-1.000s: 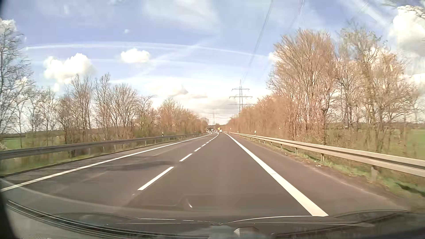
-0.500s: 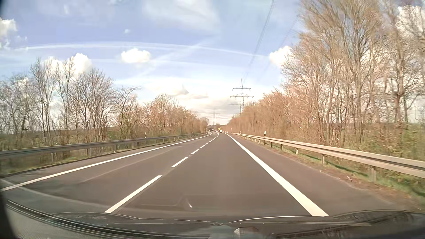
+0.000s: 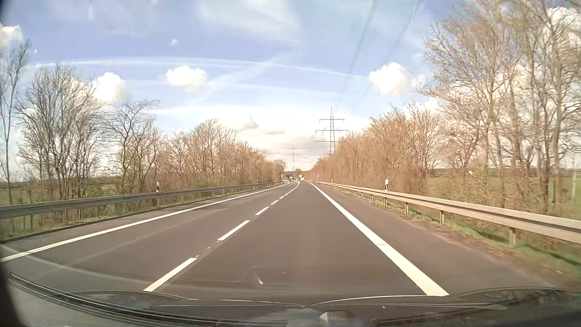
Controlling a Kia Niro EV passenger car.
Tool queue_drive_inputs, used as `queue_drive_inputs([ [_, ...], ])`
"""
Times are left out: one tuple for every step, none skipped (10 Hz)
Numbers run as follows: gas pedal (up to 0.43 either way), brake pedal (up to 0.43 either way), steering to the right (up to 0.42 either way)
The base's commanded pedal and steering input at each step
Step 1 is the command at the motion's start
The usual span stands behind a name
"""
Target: Follow the waypoints while adhering to traffic rules and regulations
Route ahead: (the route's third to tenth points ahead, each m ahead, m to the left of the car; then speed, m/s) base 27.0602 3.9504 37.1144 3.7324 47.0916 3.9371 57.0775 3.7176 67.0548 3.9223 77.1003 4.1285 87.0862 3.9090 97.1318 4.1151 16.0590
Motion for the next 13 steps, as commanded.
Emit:
queue_drive_inputs([
  [0.047,0.000,-0.003],
  [0.067,0.000,-0.003],
  [0.067,0.000,-0.003],
  [0.067,0.000,-0.003],
  [0.067,0.000,-0.003],
  [0.067,0.000,-0.003],
  [0.067,0.000,-0.003],
  [0.067,0.000,-0.003],
  [0.079,0.000,-0.003],
  [0.079,0.000,-0.003],
  [0.079,0.000,-0.003],
  [0.087,0.000,-0.003],
  [0.087,0.000,-0.003],
])
